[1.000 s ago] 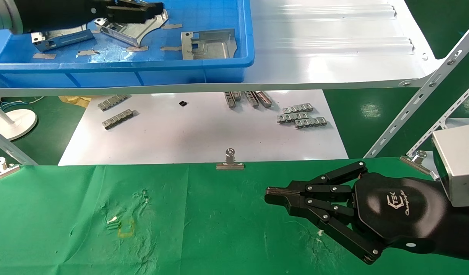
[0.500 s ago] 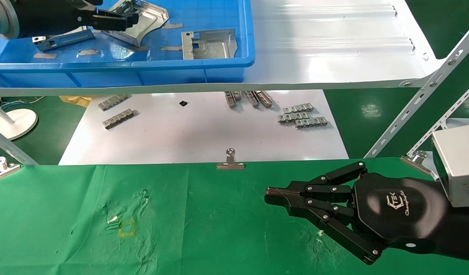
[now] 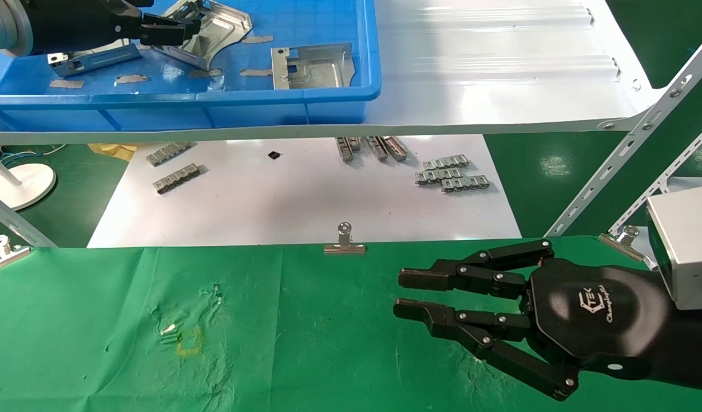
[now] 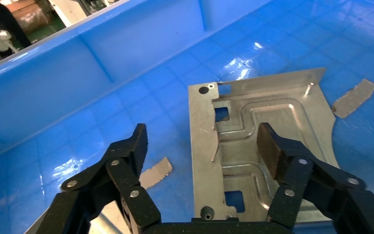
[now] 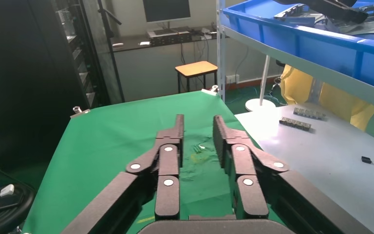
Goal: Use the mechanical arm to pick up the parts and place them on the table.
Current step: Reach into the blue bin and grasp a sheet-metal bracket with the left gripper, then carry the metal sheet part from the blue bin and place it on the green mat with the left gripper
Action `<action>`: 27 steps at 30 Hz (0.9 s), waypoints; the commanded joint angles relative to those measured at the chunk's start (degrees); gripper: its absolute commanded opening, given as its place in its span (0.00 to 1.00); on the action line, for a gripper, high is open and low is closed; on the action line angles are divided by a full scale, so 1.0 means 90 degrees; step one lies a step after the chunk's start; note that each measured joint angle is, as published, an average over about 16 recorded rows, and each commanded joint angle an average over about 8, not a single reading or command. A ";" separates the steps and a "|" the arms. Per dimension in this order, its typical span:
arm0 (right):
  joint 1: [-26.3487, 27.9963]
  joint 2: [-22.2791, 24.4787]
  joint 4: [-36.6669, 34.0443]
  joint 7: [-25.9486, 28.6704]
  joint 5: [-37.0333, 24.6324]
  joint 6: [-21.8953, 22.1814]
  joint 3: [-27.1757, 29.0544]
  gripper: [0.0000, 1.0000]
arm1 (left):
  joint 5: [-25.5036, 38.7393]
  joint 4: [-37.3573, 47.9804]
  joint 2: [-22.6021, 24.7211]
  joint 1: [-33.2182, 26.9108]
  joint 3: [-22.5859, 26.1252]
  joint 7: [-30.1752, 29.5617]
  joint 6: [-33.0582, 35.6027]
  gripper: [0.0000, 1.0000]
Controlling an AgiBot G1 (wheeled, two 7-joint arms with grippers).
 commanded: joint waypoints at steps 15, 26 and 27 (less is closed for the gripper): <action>0.0000 0.0000 0.0000 0.0000 0.0000 0.0000 0.0000 1.00 | -0.0016 0.0173 0.0039 -0.0045 -0.0012 0.0002 0.0044 0.00; 0.0000 0.0000 0.0000 0.0000 0.0000 0.0000 0.0000 1.00 | -0.0152 0.0156 -0.0047 -0.0072 -0.0106 0.0001 0.0150 0.00; 0.0000 0.0000 0.0000 0.0000 0.0000 0.0000 -0.0001 1.00 | -0.0197 0.0138 -0.0076 -0.0084 -0.0137 0.0012 0.0186 0.00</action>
